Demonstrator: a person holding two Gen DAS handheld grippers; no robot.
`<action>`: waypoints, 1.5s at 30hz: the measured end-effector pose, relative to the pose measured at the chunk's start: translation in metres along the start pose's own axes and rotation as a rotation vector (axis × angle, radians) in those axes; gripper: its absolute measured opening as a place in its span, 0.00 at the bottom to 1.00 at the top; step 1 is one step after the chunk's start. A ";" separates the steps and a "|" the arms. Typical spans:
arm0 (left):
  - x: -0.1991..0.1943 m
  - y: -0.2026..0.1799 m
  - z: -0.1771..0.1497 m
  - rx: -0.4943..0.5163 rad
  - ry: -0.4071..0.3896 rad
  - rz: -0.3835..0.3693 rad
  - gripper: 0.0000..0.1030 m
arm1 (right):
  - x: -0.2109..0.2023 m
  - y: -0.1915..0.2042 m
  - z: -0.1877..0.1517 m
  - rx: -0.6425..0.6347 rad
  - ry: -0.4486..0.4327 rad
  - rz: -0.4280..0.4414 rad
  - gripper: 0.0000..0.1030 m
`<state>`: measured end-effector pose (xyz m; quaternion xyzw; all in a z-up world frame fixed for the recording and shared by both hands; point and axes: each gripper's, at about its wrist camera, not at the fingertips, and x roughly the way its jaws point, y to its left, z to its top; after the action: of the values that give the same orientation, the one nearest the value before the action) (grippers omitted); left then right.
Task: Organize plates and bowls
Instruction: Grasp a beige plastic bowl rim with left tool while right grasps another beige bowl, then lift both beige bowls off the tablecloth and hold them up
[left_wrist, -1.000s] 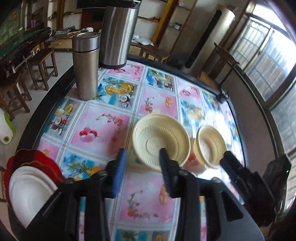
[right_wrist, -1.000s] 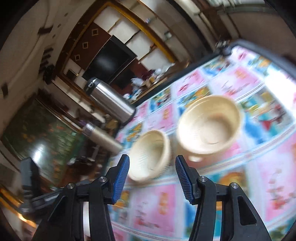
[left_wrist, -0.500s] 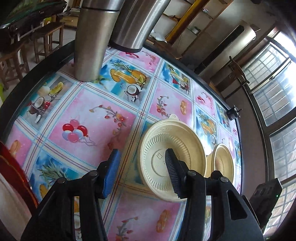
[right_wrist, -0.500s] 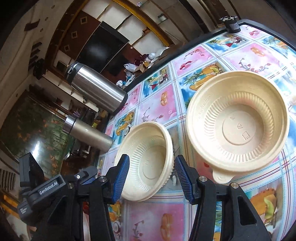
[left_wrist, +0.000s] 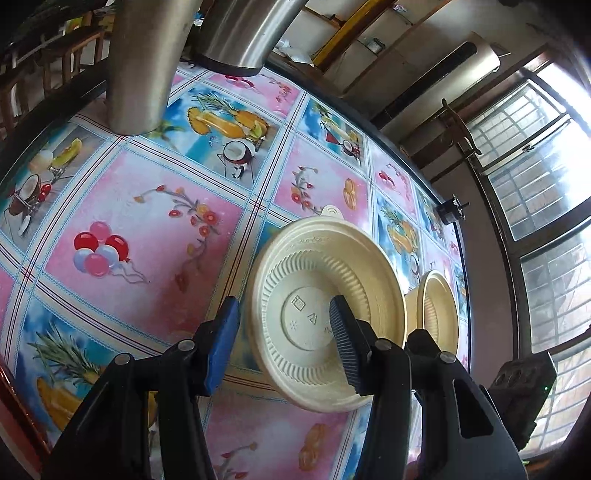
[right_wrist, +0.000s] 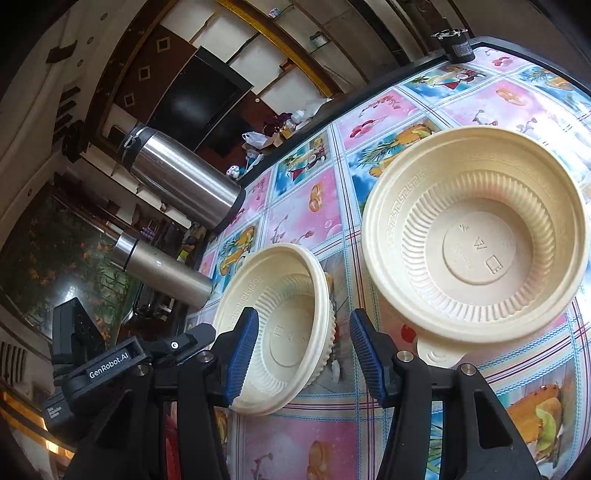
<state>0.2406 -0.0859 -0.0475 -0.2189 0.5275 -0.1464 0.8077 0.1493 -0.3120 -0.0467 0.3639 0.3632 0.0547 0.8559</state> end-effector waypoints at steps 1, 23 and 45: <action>0.000 0.000 0.000 -0.001 -0.004 0.001 0.47 | 0.000 0.000 0.000 0.000 -0.002 0.000 0.53; 0.006 0.014 0.000 -0.021 -0.024 0.038 0.15 | 0.014 -0.006 -0.004 0.029 -0.006 -0.013 0.18; 0.003 0.016 -0.012 -0.020 -0.002 0.050 0.07 | 0.012 -0.009 -0.008 0.065 0.019 0.000 0.11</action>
<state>0.2304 -0.0760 -0.0621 -0.2138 0.5334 -0.1206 0.8094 0.1517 -0.3101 -0.0636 0.3911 0.3728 0.0461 0.8402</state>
